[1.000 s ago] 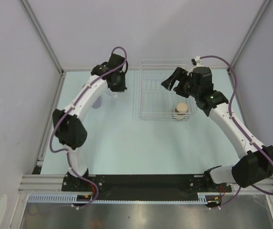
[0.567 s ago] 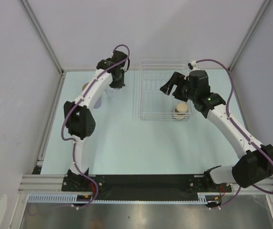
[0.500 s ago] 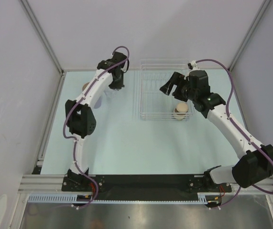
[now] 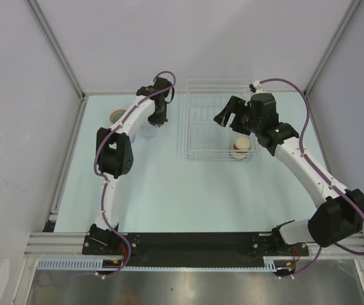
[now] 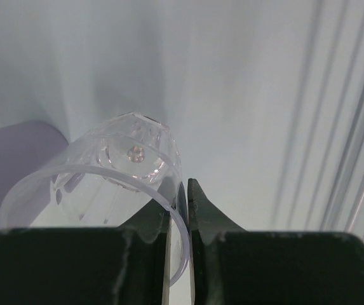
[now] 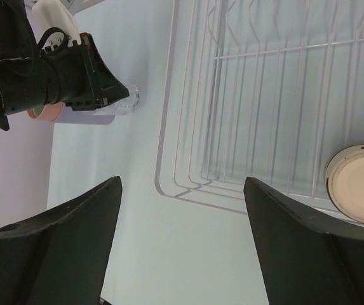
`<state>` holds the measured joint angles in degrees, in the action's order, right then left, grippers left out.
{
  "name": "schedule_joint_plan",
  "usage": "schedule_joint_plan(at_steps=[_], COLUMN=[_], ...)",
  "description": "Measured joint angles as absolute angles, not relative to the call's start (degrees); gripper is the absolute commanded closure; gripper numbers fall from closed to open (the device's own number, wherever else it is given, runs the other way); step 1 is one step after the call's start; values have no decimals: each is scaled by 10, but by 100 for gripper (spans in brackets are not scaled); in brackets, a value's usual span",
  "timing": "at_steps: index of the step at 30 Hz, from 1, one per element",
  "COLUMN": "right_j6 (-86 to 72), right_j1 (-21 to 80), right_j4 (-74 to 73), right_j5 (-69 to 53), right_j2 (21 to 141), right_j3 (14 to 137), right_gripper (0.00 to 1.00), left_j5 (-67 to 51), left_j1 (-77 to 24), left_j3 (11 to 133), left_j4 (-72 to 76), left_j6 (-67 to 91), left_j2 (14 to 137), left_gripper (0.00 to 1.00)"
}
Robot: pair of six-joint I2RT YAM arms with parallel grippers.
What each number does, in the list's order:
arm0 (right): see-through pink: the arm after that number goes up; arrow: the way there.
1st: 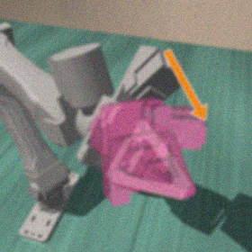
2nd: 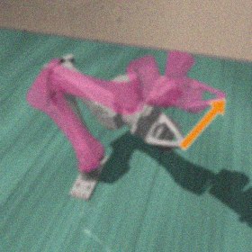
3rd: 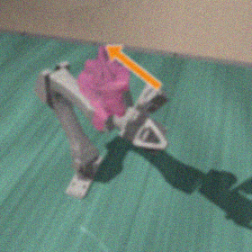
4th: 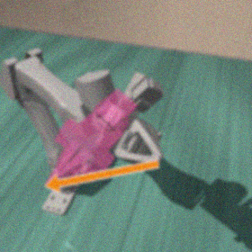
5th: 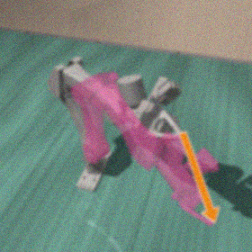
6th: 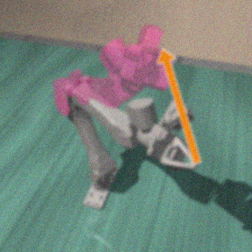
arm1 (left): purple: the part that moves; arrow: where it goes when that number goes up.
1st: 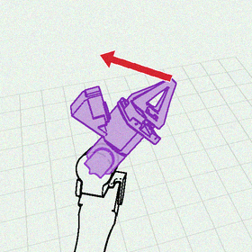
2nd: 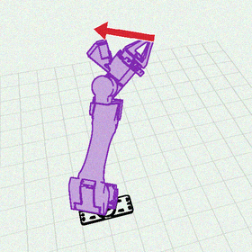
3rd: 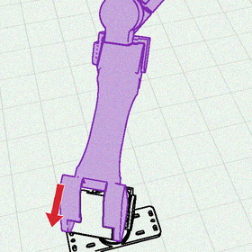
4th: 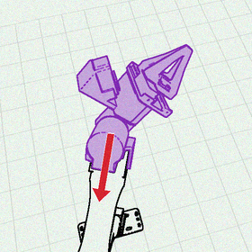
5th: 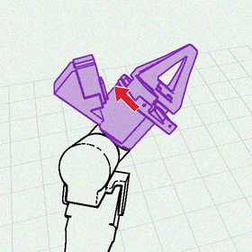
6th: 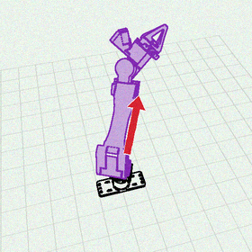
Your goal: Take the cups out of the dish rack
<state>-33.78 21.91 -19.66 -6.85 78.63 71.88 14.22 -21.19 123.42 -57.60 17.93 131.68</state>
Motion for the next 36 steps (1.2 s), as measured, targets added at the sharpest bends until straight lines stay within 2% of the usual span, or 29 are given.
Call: schedule_joint_plan(at_steps=[11,13,16,19,22,27,36], right_j6=[-334,-334,-333,-333,-333,-334,-307], right_j1=[219,219,219,219,219,219,219], right_j4=[-197,-198,-199,-198,-199,-199,-201], right_j5=[-67,-66,-66,-65,-65,-64,-29], right_j2=[790,790,790,790,790,790,781], right_j3=[715,713,712,712,710,705,689], right_gripper=[17,16,16,16,16,16,16], left_j5=[128,126,121,116,116,116,115], left_j1=[-199,-197,-196,-196,-196,-196,-229], left_j3=[1226,1224,1221,1220,1219,1216,1224], left_j4=[-565,-563,-561,-557,-553,-550,-549], left_j6=[180,180,181,181,183,185,184], left_j2=[1344,1345,1346,1346,1346,1342,1265], left_gripper=[99,91,60,45,39,34,31])
